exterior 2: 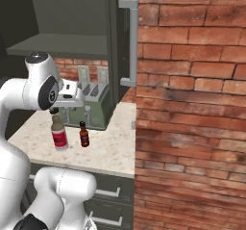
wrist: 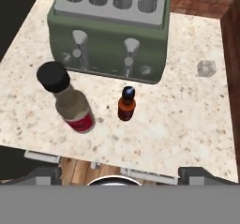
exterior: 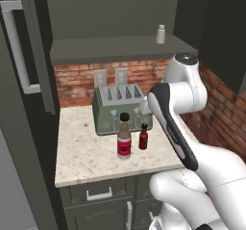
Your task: Pick the syrup bottle and condiment bottle from the counter and place them in the cabinet.
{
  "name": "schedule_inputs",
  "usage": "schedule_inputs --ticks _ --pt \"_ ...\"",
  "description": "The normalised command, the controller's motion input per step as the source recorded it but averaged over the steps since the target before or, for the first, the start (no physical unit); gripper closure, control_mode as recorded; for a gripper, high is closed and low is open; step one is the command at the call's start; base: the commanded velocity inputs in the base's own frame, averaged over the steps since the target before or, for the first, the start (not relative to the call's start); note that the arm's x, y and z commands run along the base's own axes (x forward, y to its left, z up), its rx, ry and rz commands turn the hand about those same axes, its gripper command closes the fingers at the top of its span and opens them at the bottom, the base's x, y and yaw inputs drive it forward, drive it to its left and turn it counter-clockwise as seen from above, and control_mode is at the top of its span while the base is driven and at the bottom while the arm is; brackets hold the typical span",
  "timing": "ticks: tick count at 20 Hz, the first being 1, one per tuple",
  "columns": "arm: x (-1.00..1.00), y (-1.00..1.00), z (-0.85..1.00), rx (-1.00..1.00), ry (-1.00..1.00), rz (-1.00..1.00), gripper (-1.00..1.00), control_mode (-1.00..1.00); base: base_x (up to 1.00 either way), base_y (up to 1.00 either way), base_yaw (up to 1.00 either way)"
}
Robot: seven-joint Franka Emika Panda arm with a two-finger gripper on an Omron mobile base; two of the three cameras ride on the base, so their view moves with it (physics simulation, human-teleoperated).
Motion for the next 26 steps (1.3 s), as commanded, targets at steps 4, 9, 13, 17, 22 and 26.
schedule_inputs --ticks 4,9,13,17,22,26 --pt "-0.28 0.07 -0.04 -0.01 -0.19 0.01 -1.0 -1.0 0.0 0.0 0.0" --pt "-0.31 0.13 -0.04 0.0 -0.2 0.0 -1.0 -1.0 0.0 0.0 0.0" --pt "-0.31 0.18 -0.04 0.0 -0.28 0.0 -1.0 -1.0 0.0 0.0 0.0" --pt "-0.1 0.34 -0.09 0.0 -0.2 0.0 -1.0 -1.0 0.0 0.0 0.0" --pt "-0.09 0.17 -0.09 0.0 -0.12 0.0 -1.0 -1.0 0.0 0.0 0.0" --pt "-0.16 0.2 -0.12 0.0 -0.09 0.0 -1.0 -1.0 0.0 0.0 0.0"
